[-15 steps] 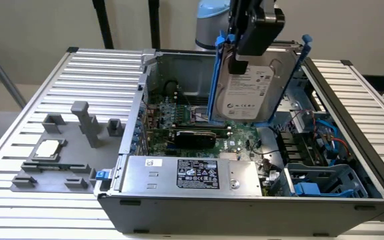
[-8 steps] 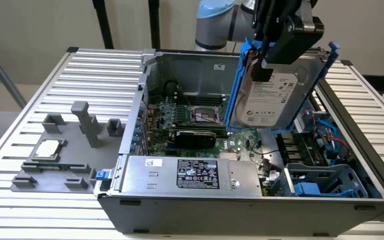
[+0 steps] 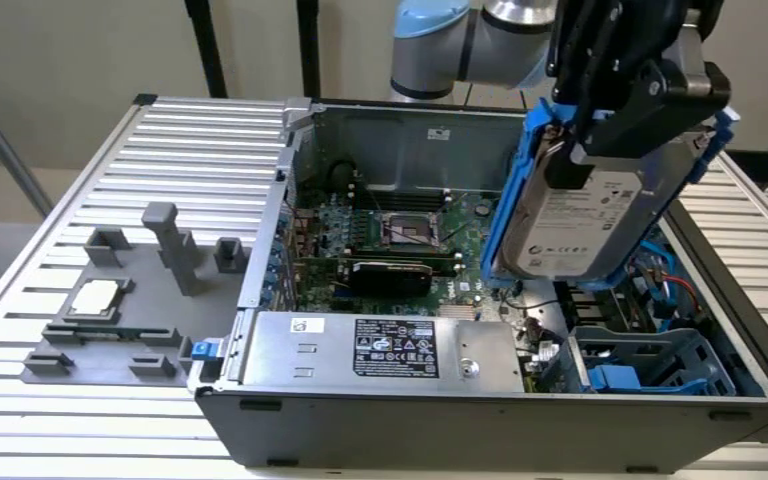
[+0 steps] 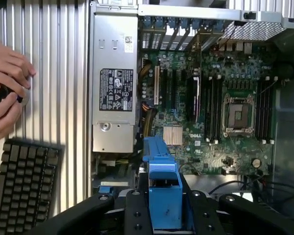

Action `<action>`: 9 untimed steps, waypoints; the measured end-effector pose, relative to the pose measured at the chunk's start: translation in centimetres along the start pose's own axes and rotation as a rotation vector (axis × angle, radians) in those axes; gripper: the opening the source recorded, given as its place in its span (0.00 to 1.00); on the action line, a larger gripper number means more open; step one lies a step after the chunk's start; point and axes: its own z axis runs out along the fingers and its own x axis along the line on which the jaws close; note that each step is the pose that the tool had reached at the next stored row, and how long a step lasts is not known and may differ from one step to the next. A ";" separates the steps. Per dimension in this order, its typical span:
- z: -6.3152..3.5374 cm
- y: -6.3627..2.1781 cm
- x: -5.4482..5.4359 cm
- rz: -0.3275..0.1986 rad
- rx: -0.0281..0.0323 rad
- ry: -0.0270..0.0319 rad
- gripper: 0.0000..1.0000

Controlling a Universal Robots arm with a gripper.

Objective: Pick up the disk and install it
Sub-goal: 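Pick up the disk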

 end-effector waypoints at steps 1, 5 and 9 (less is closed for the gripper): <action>-0.01 -0.24 0.3 0.000 -0.0002 -0.0001 0.00; -0.04 -1.22 1.6 0.000 -0.0008 -0.0001 0.00; -0.02 -2.45 2.7 0.000 -0.0016 -0.0001 0.00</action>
